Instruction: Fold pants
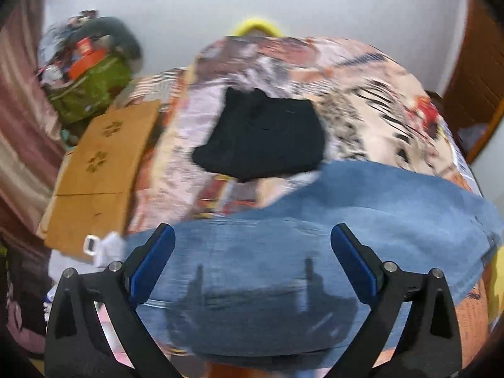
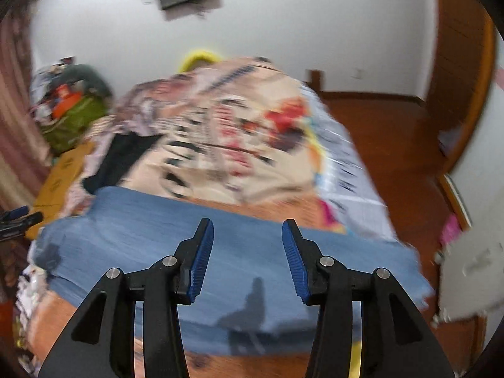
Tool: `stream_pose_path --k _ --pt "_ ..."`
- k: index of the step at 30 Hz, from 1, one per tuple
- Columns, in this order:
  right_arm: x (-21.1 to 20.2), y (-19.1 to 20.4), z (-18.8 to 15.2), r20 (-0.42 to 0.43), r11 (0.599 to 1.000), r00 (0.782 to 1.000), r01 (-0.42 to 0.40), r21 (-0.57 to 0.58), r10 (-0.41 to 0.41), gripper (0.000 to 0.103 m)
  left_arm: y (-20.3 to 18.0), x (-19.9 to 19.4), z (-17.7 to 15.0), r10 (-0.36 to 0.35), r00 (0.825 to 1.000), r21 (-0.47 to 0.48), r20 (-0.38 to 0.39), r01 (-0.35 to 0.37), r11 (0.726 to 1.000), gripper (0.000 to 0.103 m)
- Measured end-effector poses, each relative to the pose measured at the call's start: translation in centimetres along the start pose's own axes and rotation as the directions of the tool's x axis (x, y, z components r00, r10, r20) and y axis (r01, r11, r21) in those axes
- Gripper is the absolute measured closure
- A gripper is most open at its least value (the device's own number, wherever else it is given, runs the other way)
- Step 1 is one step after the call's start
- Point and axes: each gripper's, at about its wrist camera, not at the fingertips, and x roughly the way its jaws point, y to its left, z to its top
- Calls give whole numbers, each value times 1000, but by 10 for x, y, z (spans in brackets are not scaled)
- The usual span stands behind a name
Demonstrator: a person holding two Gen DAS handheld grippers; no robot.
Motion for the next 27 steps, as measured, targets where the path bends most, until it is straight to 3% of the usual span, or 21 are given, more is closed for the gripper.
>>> stream_pose_path --k 10,19,24,27 --pt "55 124 36 -83 957 980 -195 -217 181 60 118 20 -7 110 993 -157 -49 -117 981 3" --pt "113 195 57 -196 899 959 -262 -350 203 60 167 78 -25 61 983 -260 -173 -105 960 3" --pt "153 218 57 -278 879 940 -297 -372 200 60 179 115 -41 -29 972 -329 -234 -52 943 4" --pt "174 228 54 -319 870 930 -303 -390 181 60 184 132 -50 -68 961 -365 -269 -36 930 16"
